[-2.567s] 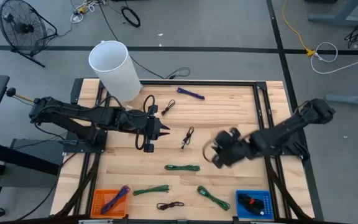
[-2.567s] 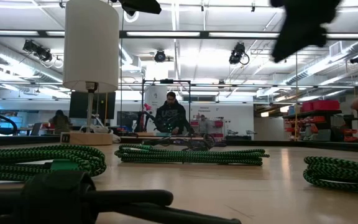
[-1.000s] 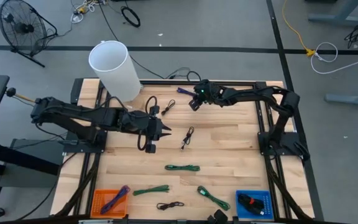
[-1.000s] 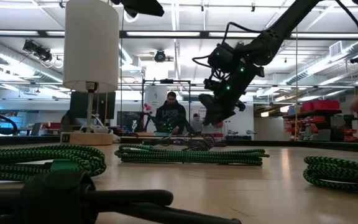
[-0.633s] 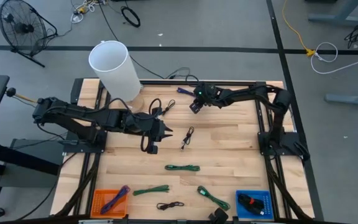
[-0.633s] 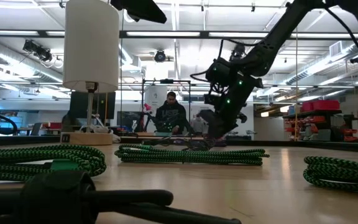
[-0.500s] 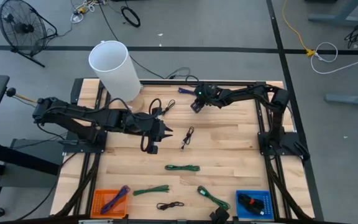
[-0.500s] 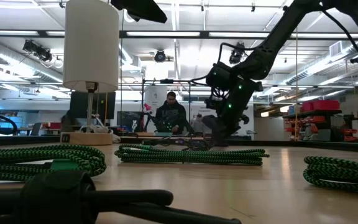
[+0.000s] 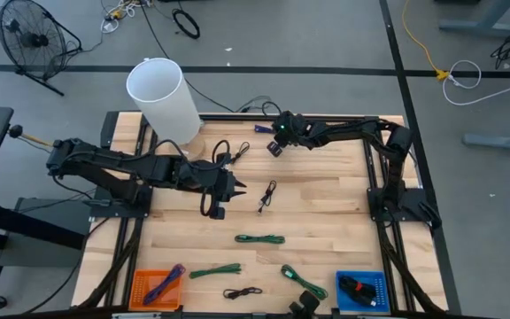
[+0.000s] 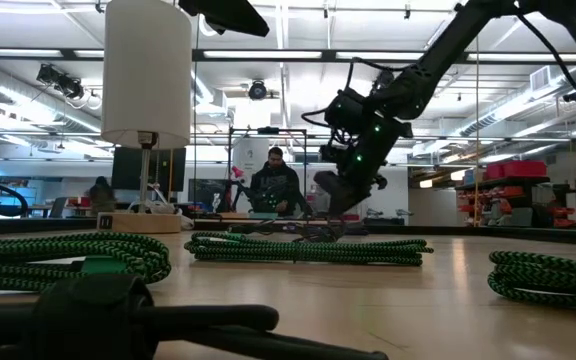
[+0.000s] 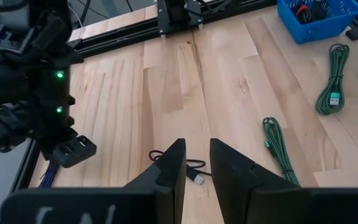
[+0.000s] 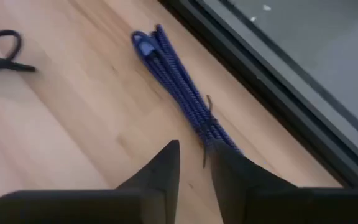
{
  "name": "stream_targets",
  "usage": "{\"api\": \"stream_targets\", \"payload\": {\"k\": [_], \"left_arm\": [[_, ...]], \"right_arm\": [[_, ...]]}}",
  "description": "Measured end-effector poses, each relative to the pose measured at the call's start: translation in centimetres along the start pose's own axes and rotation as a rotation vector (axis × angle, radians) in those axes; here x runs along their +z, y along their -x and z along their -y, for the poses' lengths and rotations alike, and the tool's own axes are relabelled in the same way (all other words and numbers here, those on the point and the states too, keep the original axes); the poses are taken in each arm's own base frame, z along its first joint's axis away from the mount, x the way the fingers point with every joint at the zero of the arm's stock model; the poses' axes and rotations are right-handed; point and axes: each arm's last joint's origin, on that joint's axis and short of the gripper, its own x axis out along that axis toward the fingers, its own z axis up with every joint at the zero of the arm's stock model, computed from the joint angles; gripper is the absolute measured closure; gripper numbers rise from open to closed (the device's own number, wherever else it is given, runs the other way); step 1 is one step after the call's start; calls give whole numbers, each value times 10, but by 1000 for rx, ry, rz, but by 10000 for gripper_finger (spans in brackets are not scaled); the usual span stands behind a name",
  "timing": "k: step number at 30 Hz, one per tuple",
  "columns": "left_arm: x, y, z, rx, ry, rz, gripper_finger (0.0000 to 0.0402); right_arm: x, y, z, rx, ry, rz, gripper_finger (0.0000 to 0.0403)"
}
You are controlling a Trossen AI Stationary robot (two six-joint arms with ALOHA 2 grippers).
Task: Pick & Place USB Port
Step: Put the blue patterned charger cable into the orange bin
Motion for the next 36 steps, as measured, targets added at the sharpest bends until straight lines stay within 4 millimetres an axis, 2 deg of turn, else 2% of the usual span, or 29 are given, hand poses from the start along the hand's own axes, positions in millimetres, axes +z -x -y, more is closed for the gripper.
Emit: {"api": "stream_targets", "payload": {"k": [4, 12, 17, 25, 30, 33, 36], "left_arm": [[0, 0, 0, 0, 0, 0, 323], [0, 0, 0, 0, 0, 0, 323], [0, 0, 0, 0, 0, 0, 323], [0, 0, 0, 0, 0, 0, 323], [0, 0, 0, 0, 0, 0, 323], [0, 0, 0, -1, 0, -1, 323], [0, 0, 0, -1, 0, -1, 323]], "right_arm": [[7, 3, 4, 14, 2, -39, 280], [6, 2, 11, -3, -2, -76, 178], [3, 1, 15, -23, 12, -104, 156], [-9, -4, 19, -63, 52, -153, 175], [-17, -18, 19, -59, 69, -176, 204], [-18, -21, 18, -100, 97, -190, 232], [-17, -20, 18, -68, 95, -208, 292]]}}
